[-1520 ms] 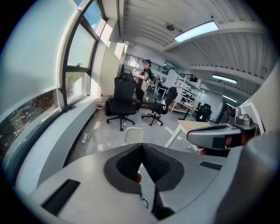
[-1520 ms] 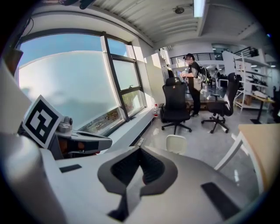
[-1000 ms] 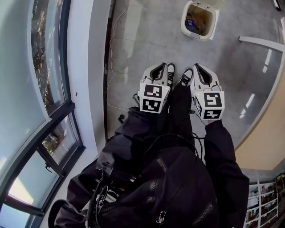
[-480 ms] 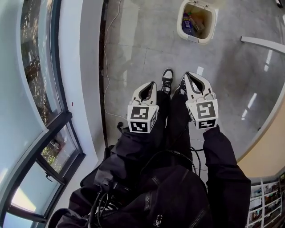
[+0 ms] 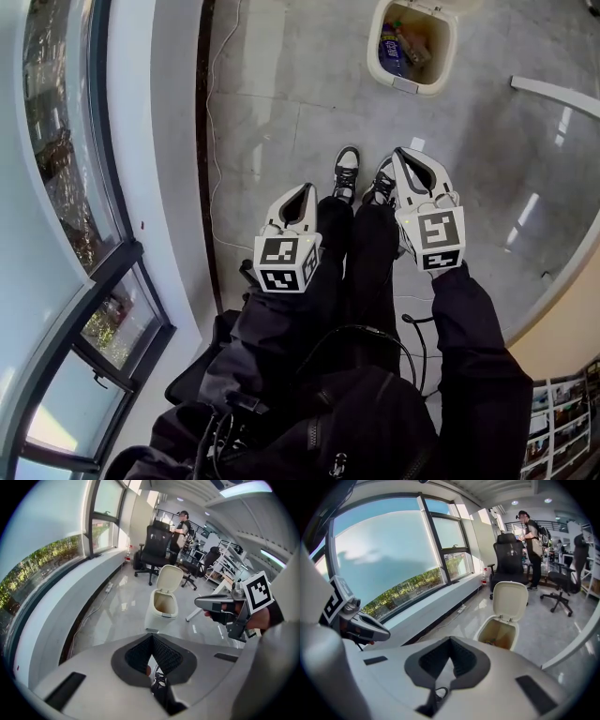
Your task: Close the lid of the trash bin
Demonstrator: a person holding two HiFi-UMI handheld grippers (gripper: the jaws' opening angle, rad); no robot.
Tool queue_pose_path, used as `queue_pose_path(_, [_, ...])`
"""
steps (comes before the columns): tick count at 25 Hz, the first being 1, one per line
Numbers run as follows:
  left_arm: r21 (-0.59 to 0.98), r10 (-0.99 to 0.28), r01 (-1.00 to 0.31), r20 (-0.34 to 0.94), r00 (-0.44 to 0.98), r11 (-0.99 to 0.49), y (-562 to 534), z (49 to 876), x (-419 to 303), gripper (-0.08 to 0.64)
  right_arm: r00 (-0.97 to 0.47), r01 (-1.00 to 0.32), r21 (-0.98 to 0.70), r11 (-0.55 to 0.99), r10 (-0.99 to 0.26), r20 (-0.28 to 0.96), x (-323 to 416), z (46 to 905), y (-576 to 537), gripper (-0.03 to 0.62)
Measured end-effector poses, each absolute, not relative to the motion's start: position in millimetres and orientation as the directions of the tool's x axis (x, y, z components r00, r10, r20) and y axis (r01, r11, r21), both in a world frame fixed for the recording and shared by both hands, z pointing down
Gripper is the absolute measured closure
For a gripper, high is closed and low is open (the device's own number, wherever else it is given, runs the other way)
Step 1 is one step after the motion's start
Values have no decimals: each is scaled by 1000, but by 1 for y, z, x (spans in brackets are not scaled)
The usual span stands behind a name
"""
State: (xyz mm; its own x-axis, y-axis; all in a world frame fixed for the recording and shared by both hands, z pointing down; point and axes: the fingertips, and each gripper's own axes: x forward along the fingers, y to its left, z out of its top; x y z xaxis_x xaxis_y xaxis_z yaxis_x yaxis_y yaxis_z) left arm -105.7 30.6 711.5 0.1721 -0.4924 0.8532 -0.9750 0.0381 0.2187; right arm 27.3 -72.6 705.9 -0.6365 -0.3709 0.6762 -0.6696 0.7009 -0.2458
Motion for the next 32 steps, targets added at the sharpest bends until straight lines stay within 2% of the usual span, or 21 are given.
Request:
queue_pose_path(17, [241,-446,-969,874,192,55,37,734,-101,558,-571,-609,-28,793,-413,710,47,738,-186,591])
queue_pose_path(27, [250,-429,-963,884,186,100,35,744,-111,558,-515,-604,123,787,-504,693,58,729,-283,591])
queue_pose_path(32, [266,-426,-957,884,193,118,35,748,-111,558,-458,-601,287,746,-616,641,67,707,-369,591])
